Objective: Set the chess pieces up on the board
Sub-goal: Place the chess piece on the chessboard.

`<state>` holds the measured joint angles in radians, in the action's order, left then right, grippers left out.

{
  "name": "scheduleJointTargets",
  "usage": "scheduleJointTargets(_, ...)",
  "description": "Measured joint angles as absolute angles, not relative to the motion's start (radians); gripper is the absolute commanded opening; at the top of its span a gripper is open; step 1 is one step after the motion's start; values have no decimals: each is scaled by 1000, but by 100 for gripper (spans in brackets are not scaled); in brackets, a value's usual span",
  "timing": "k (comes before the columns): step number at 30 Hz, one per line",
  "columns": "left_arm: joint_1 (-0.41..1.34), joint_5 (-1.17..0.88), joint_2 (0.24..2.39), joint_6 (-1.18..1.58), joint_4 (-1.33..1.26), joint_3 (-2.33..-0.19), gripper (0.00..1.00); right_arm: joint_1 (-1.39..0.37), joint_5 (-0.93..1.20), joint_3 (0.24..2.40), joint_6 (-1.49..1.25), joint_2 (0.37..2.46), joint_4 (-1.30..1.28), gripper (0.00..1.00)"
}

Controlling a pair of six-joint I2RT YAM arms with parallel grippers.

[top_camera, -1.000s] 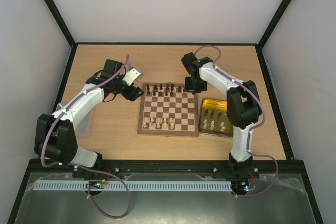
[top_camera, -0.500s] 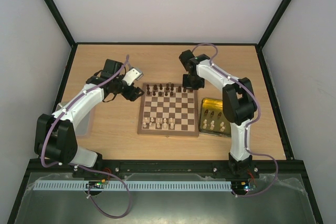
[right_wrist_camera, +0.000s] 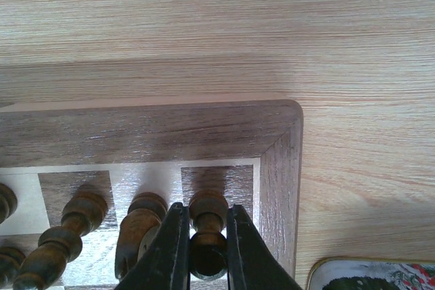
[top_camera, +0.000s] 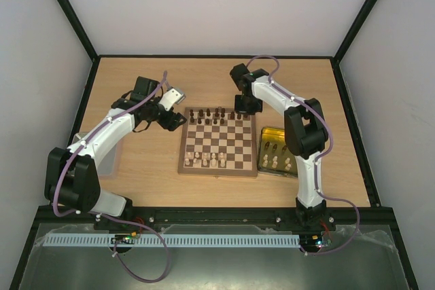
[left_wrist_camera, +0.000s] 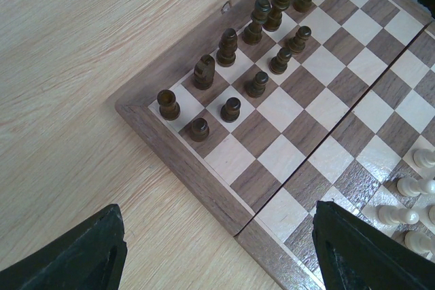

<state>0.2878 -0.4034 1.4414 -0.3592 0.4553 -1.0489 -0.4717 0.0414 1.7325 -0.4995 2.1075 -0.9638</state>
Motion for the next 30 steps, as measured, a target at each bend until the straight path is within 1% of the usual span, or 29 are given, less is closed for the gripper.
scheduleJointTargets(20,288,-403,1441,-359,455,-1049,76,-471,36,1730,-497,2112,-965,2)
scheduleJointTargets(23,288,-403,1441,-359,455,-1049,76,-471,33,1727,-497,2112,-965,5)
scheduleJointTargets(26,288,-404,1441,-359,455,-1049,76,-471,31,1724,-496,2112,-965,12)
scheduleJointTargets(30,288,-404,1441,-359,455,-1049,76,-471,30,1724,-495,2112,-965,15)
